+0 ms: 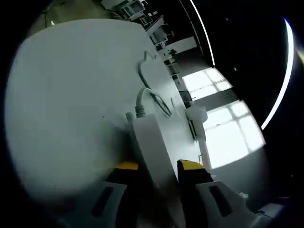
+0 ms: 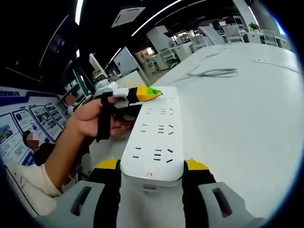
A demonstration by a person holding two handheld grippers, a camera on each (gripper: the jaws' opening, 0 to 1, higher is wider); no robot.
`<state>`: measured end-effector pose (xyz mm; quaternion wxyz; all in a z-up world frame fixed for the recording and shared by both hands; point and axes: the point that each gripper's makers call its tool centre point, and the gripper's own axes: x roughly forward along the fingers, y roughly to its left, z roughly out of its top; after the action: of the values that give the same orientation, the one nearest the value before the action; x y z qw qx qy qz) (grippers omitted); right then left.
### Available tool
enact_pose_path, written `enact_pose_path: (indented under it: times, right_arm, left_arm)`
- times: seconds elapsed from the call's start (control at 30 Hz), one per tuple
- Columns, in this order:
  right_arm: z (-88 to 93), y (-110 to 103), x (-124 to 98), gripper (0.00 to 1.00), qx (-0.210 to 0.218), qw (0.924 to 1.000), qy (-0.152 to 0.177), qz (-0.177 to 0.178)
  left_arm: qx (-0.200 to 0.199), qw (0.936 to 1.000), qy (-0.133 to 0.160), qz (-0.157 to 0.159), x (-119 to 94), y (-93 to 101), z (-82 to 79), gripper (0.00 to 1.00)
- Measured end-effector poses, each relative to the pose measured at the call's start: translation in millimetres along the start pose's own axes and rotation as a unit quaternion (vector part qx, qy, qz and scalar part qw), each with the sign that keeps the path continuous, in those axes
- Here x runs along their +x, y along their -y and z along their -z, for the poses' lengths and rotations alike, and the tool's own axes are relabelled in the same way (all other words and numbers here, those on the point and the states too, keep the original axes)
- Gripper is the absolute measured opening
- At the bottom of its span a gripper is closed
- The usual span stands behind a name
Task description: Pick up the power strip scattered on the table, fix it on the side mounting bracket of the table, and press the switch
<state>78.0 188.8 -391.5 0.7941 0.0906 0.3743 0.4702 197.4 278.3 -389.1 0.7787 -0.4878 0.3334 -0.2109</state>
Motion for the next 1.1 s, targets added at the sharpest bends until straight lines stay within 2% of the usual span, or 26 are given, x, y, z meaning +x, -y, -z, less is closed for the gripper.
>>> enact_pose_path:
  times: [0.27,0.3,0.4,0.53,0.63,0.8,1.1]
  right_arm:
    - [1.5,-1,2,0.47,-0.006,1.0,-0.002,0.0]
    - [2.0,-1,2,0.47,-0.008,1.0,-0.002,0.0]
    - [2.6,-1,2,0.47,-0.014,0.9999,-0.003,0.001]
    - [2.3,-1,2,0.47,-0.021,0.9998,-0.002,0.001]
    - [2.2,-1,2,0.47,-0.029,0.9996,-0.002,0.003]
    - [4.2,-3,2,0.47,-0.045,0.999,0.0,0.005]
    - [5.4,-4,1,0.47,-0.079,0.9969,0.001,0.004]
  left_arm:
    - [-0.028,0.9996,0.005,0.001,1,-4.5,-7.2,0.31]
    - [-0.028,0.9996,0.004,0.002,1,-7.6,-14.9,0.31]
    - [-0.034,0.9994,-0.001,0.001,2,-11.0,-20.3,0.3]
    - [-0.046,0.9989,0.0,0.003,0,-7.9,-11.7,0.29]
    - [-0.053,0.9985,0.001,0.009,1,-8.6,-13.5,0.28]
    - [-0.062,0.9979,0.002,0.018,-2,-2.3,-0.4,0.27]
    - [-0.071,0.9968,-0.003,0.036,-5,5.1,4.3,0.26]
